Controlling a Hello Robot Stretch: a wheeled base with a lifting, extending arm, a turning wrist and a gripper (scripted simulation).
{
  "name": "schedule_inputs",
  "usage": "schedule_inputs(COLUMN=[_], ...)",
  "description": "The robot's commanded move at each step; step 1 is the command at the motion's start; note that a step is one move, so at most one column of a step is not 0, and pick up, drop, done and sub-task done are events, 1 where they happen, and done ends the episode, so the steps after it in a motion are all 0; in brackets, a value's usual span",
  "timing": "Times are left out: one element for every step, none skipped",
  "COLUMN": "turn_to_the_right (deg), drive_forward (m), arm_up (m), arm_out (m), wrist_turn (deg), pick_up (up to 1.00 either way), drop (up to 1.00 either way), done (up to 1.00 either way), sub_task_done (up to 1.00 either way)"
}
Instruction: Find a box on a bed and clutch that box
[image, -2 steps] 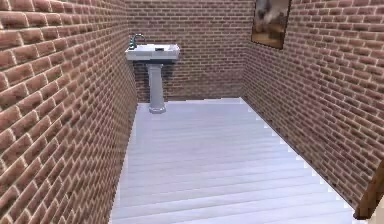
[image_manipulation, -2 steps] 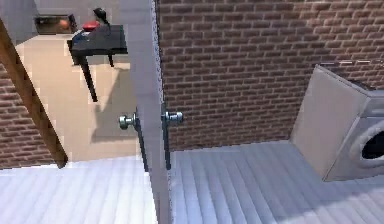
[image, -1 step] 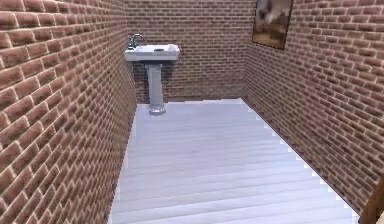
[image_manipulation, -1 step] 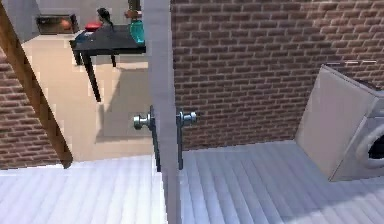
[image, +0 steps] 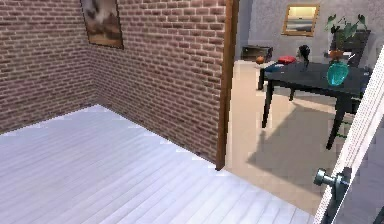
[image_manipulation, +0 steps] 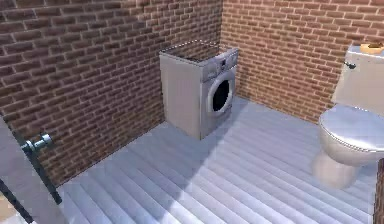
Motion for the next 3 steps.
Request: schedule_inputs(turn_to_the_right=[0.0, 33.0, 0.0], drive_forward=[0.65, 0.0, 1.0], arm_up=[0.0, 0.0, 0.0], arm_out=[0.0, 0.0, 0.0], wrist_turn=[0.0, 0.0, 0.0], pick_up=[0.0, 0.0, 0.0], drop=[0.0, 0.0, 0.0], done=[0.0, 0.0, 0.0], sub_task_done=[0.0, 0.0, 0.0])
